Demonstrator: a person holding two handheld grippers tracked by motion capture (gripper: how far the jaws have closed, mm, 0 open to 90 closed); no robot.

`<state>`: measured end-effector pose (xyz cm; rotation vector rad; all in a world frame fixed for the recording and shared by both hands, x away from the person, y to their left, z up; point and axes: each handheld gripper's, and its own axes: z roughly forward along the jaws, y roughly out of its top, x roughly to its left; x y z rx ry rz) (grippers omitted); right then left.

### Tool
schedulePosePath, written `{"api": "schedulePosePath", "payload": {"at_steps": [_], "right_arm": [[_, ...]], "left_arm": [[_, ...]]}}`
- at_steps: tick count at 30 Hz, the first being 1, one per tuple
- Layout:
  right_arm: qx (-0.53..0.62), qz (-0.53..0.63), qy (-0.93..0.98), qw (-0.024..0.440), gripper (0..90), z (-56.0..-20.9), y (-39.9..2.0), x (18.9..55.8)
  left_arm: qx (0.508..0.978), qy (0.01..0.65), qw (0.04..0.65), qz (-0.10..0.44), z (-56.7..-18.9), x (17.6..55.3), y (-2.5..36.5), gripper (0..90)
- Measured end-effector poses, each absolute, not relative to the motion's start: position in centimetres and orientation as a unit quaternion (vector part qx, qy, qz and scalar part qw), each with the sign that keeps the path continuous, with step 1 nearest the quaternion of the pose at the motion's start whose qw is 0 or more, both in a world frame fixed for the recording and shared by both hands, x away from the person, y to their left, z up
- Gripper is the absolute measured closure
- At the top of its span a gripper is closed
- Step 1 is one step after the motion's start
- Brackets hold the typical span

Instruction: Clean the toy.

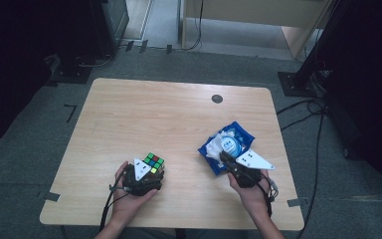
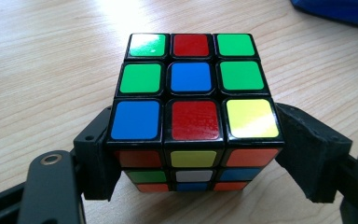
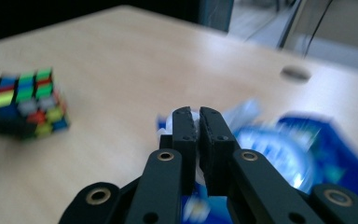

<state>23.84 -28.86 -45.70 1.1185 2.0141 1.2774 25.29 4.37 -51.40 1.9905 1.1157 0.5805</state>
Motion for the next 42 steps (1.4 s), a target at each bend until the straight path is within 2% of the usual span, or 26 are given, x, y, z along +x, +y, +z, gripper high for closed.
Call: {"api": "schedulePosePath", "payload": {"at_steps": [3, 5, 9, 14, 17, 21, 27, 32, 33, 38, 42], "right_arm": [[0.41, 0.438, 0.765, 0.236, 77.6, -47.3, -28.9, 23.0], [0.414, 0.435, 0.767, 0.224, 64.6, -47.9, -29.4, 22.8], [0.412, 0.479, 0.74, 0.231, 51.3, -46.6, -30.0, 22.6], [0.403, 0.496, 0.731, 0.239, 49.7, -44.6, -29.0, 24.3], [0.407, 0.47, 0.752, 0.22, 48.7, -45.1, -27.5, 26.5], [0.45, 0.433, 0.752, 0.211, 53.0, -47.6, -26.7, 28.8], [0.486, 0.449, 0.727, 0.18, 60.9, -49.1, -27.5, 28.8], [0.489, 0.459, 0.723, 0.165, 83.4, -49.1, -27.9, 28.4], [0.489, 0.459, 0.722, 0.166, 85.0, -49.0, -27.9, 28.3], [0.485, 0.471, 0.712, 0.189, 87.5, -48.0, -28.0, 27.8], [0.479, 0.493, 0.698, 0.202, 87.5, -46.7, -28.2, 27.4]], "left_arm": [[0.781, 0.438, 0.382, 0.229, -51.4, 25.3, 4.3, 23.1], [0.781, 0.438, 0.381, 0.23, -51.4, 25.3, 4.3, 23.0], [0.781, 0.438, 0.381, 0.231, -51.4, 25.3, 4.3, 23.0], [0.781, 0.438, 0.381, 0.232, -51.4, 25.3, 4.3, 23.1], [0.781, 0.439, 0.38, 0.231, -51.4, 25.3, 4.3, 23.7], [0.785, 0.444, 0.368, 0.226, -51.6, 25.5, 4.2, 24.8], [0.789, 0.448, 0.361, 0.216, -51.7, 25.7, 4.2, 24.9], [0.79, 0.466, 0.34, 0.205, -51.8, 26.2, 4.2, 24.7], [0.789, 0.469, 0.341, 0.205, -51.8, 26.3, 4.1, 24.7], [0.79, 0.471, 0.335, 0.207, -51.8, 26.4, 4.0, 24.9], [0.789, 0.469, 0.341, 0.206, -51.8, 26.6, 3.9, 33.5]]}}
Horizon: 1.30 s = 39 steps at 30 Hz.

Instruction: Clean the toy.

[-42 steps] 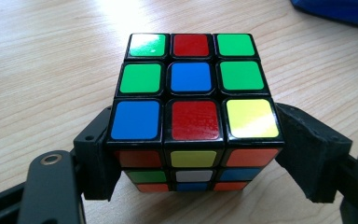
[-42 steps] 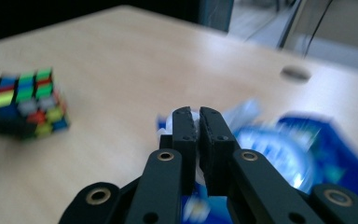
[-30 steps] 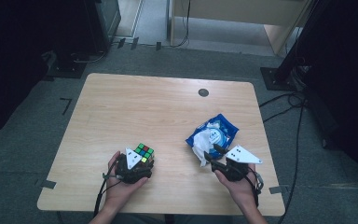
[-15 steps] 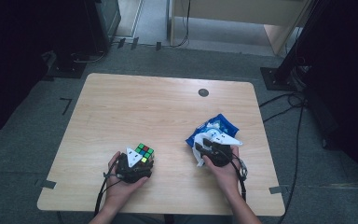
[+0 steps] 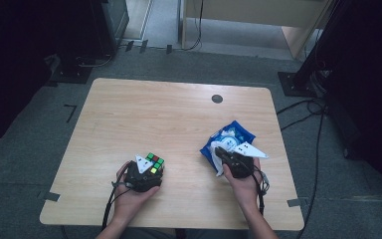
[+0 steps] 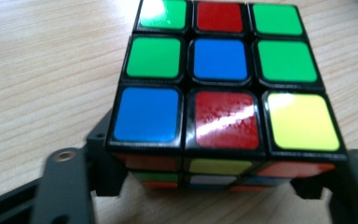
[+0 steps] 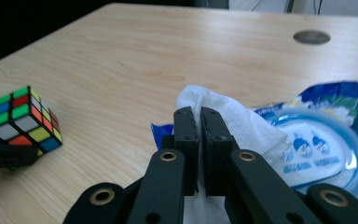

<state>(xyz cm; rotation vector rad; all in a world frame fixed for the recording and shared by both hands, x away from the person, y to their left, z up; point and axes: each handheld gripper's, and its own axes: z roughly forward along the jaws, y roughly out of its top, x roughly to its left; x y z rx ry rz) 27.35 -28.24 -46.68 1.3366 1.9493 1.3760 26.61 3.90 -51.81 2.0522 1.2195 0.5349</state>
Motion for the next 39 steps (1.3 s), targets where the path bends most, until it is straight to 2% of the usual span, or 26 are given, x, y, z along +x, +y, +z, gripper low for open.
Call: {"api": "schedulePosePath", "payload": {"at_steps": [7, 13, 17, 25, 29, 39], "right_arm": [[0.433, 0.527, 0.702, 0.206, 87.5, -44.1, -27.0, 26.2], [0.354, 0.564, 0.722, 0.187, 87.5, -41.2, -23.8, 25.2], [0.307, 0.58, 0.735, 0.17, 87.4, -40.2, -20.8, 24.3], [0.273, 0.58, 0.756, 0.131, 87.3, -41.5, -17.0, 23.1], [0.271, 0.561, 0.771, 0.134, 87.4, -43.2, -15.5, 23.0], [0.287, 0.579, 0.75, 0.145, 87.4, -43.6, -16.8, 23.7]], "left_arm": [[0.791, 0.448, 0.362, 0.206, -51.2, 26.7, 4.0, 34.2], [0.813, 0.37, 0.395, 0.215, -48.3, 26.1, 2.5, 34.2], [0.816, 0.34, 0.417, 0.213, -46.4, 25.8, 1.4, 34.3], [0.826, 0.312, 0.429, 0.191, -45.9, 24.9, 0.1, 34.2], [0.827, 0.3, 0.432, 0.198, -46.2, 24.1, -0.4, 34.3], [0.824, 0.296, 0.445, 0.188, -46.1, 23.8, 0.3, 34.5]]}}
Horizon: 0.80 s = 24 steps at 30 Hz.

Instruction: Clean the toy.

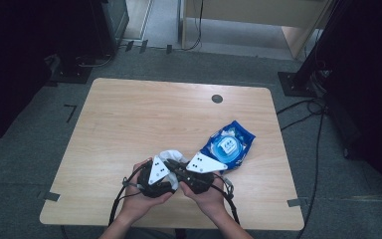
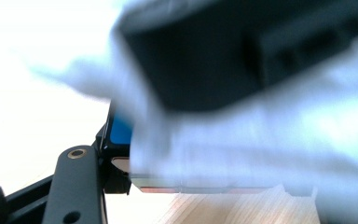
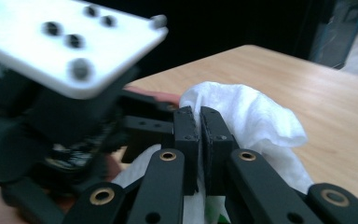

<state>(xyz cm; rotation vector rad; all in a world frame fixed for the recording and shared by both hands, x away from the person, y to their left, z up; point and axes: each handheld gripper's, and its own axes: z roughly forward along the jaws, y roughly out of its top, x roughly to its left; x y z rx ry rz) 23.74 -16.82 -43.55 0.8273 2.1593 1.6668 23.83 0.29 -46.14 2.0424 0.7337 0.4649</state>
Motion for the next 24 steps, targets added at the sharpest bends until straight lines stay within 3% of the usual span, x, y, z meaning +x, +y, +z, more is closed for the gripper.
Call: {"api": "schedulePosePath", "payload": {"at_steps": [7, 13, 19, 24], "right_arm": [[0.349, 0.548, 0.729, 0.217, 87.7, -43.8, -19.9, 25.3], [0.36, 0.587, 0.701, 0.185, 87.7, -43.0, -21.6, 25.0], [0.3, 0.6, 0.73, 0.13, 87.6, -42.8, -17.8, 23.0], [0.285, 0.588, 0.746, 0.125, 87.6, -44.0, -16.1, 22.7]], "left_arm": [[0.822, 0.304, 0.443, 0.191, -46.3, 24.0, 0.6, 34.5], [0.825, 0.312, 0.429, 0.196, -46.9, 24.4, 0.8, 34.5], [0.827, 0.303, 0.431, 0.196, -46.6, 23.9, 0.2, 34.4], [0.823, 0.303, 0.44, 0.191, -46.4, 23.8, 0.2, 34.4]]}}
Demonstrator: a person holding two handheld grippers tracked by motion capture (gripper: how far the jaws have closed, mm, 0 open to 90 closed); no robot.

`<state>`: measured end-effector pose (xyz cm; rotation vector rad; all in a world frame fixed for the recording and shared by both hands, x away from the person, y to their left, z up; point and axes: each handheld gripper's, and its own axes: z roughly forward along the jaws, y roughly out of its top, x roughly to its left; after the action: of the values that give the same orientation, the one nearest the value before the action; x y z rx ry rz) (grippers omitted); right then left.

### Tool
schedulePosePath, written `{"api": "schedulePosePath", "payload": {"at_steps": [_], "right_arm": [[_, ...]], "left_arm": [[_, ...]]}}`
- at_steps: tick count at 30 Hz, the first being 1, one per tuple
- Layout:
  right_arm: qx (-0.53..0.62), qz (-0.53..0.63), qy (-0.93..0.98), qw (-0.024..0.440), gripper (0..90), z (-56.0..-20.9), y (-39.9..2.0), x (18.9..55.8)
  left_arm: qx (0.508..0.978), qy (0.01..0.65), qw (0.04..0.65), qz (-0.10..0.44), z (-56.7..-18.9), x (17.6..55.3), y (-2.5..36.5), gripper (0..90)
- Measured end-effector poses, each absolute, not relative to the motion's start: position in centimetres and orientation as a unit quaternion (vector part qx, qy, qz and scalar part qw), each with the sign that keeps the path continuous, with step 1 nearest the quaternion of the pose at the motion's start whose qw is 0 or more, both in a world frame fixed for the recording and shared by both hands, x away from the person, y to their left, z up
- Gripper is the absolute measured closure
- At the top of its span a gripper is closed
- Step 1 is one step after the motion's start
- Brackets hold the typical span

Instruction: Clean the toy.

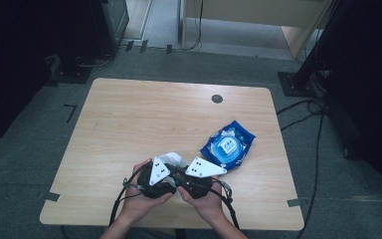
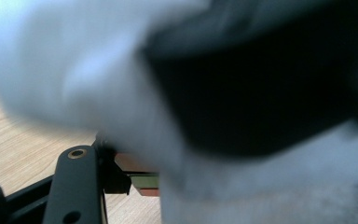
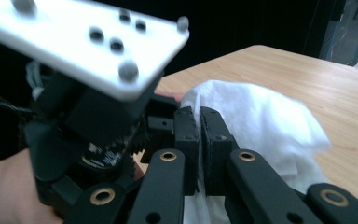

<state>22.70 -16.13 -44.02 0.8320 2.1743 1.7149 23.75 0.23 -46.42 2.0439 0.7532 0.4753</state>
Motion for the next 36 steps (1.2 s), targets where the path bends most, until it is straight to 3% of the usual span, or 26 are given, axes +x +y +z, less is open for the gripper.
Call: {"api": "schedulePosePath", "payload": {"at_steps": [12, 21, 27, 36], "right_arm": [[0.301, 0.59, 0.733, 0.154, 87.6, -44.2, -17.4, 23.6], [0.387, 0.55, 0.717, 0.186, 87.6, -45.8, -20.8, 26.3], [0.45, 0.531, 0.696, 0.179, 87.6, -47.5, -23.6, 28.0], [0.434, 0.53, 0.705, 0.182, 85.4, -47.5, -22.9, 27.8]], "left_arm": [[0.822, 0.297, 0.446, 0.193, -46.5, 23.6, -0.1, 34.5], [0.816, 0.301, 0.454, 0.191, -46.3, 23.7, 0.4, 34.5], [0.815, 0.314, 0.448, 0.191, -46.6, 24.3, 1.2, 34.5], [0.813, 0.317, 0.448, 0.196, -46.5, 24.5, 1.5, 34.4]]}}
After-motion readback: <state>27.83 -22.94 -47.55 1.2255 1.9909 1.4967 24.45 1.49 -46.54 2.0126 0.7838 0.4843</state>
